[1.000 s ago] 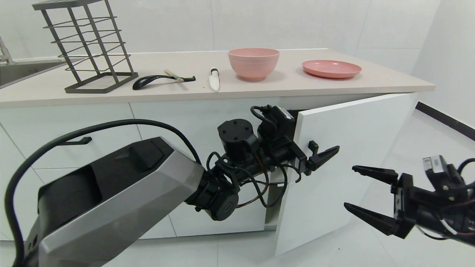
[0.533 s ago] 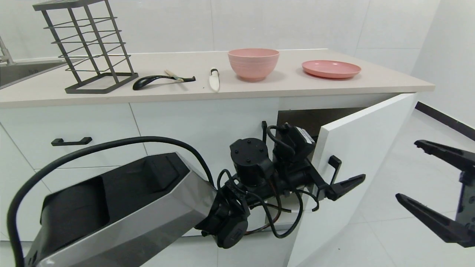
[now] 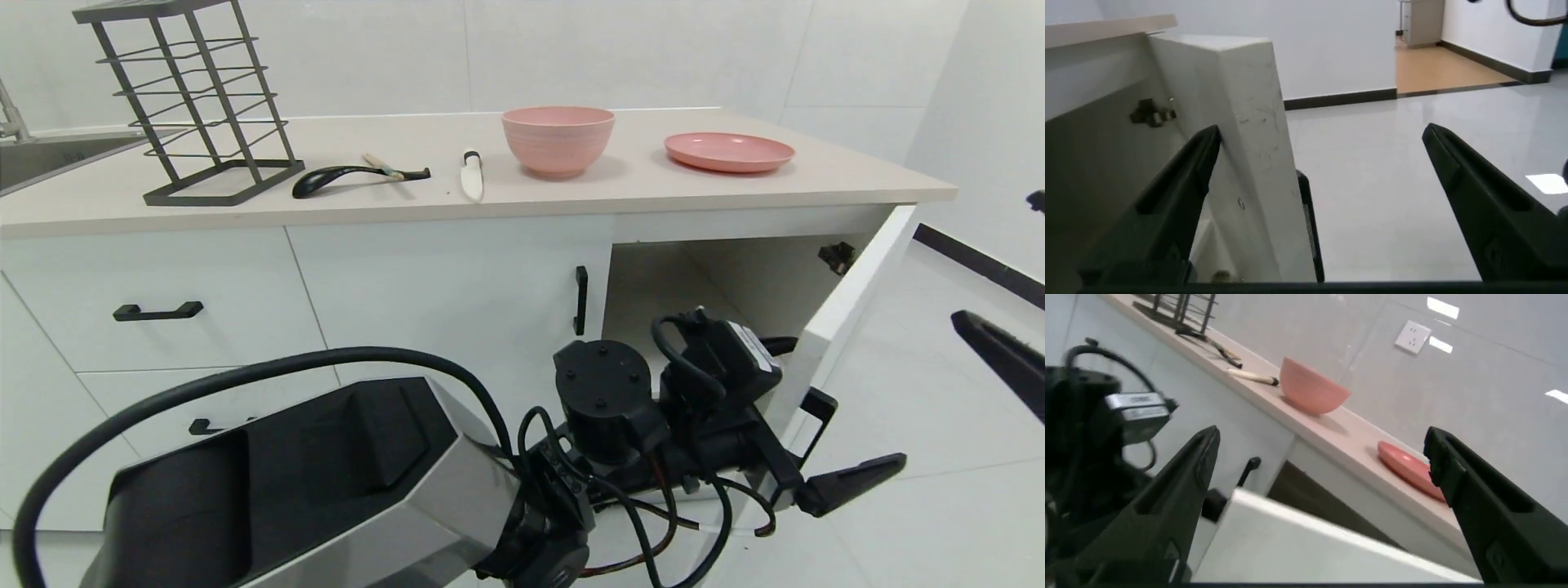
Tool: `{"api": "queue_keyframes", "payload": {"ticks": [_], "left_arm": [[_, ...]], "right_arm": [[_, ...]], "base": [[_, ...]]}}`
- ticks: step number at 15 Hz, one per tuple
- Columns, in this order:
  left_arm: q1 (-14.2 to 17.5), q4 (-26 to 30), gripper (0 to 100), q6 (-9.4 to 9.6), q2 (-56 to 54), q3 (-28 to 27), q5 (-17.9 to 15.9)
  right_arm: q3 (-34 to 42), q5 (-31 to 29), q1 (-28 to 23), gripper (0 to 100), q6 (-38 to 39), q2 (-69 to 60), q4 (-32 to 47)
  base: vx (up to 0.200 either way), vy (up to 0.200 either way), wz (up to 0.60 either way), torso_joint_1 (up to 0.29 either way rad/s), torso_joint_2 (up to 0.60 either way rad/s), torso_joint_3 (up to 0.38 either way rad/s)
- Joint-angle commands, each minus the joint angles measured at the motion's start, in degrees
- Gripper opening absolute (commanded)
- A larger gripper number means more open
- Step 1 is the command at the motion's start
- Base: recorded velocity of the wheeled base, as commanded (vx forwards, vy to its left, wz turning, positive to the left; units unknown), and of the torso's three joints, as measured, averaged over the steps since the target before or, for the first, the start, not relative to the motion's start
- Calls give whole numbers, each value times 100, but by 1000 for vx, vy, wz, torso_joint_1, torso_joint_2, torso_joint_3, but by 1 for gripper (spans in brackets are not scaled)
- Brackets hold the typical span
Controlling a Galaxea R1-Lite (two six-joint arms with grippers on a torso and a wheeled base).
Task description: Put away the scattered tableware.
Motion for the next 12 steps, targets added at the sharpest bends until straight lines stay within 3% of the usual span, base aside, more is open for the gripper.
{"api": "queue_keyframes", "payload": {"ticks": [1, 3, 6, 7, 8, 10, 12], "left_arm": [[-196, -5, 100, -20, 92, -162, -9], [-521, 47, 100, -64, 399, -557, -36], [-1391, -5, 100, -275, 962, -1366, 44], [-1444, -5, 100, -345, 980, -1374, 123], [-1321, -23, 100, -354, 936, -1374, 149], [-776, -207, 100, -354, 716, -1260, 167], [-169, -568, 100, -336, 48, -654, 167]], "right_arm": [[-210, -19, -14, 100, -13, -23, 93], [-377, -19, -23, 100, -13, -102, 93], [-755, -28, -23, 100, -13, -428, 199], [-808, -19, -14, 100, -13, -586, 313], [-808, -19, -14, 100, -13, -744, 418], [-808, -10, -14, 100, -13, -1087, 621], [-738, -1, -14, 100, -22, -1447, 990]], "base": [[0, 0, 0, 0, 0, 0], [0, 0, 0, 0, 0, 0], [0, 0, 0, 0, 0, 0], [0, 0, 0, 0, 0, 0], [0, 0, 0, 0, 0, 0], [0, 0, 0, 0, 0, 0], [0, 0, 0, 0, 0, 0]]}}
